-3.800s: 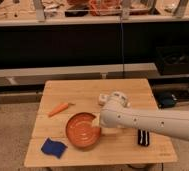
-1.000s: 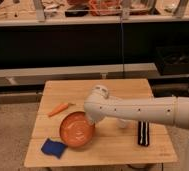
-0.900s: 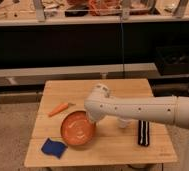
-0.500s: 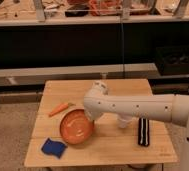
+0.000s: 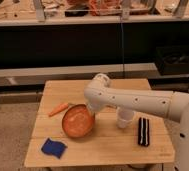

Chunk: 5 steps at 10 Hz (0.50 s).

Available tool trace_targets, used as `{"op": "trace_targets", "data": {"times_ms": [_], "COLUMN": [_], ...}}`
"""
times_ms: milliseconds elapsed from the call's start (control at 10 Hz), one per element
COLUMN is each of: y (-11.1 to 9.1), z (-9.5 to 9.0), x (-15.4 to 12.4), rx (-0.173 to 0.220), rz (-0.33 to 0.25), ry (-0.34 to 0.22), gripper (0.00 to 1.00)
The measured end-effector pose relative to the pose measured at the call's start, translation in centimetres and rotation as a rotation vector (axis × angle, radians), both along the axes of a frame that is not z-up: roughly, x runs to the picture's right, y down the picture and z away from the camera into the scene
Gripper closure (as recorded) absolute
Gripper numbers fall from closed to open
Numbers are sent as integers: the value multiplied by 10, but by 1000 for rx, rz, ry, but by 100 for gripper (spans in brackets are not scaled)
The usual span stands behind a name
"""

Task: Drag the ceramic bowl in a circle

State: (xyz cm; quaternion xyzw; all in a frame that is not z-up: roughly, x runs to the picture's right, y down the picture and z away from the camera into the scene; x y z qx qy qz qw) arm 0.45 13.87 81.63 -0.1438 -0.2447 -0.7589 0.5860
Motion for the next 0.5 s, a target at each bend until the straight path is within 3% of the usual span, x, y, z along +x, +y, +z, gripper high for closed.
{"op": "trace_targets", "data": {"times_ms": [200,500], "y": [-4,-24], "z": [4,27], "x": [6,5], "rx": [-6,-13], "rz": [14,37], "ry": [-4,-6], "gripper": [99,99]}}
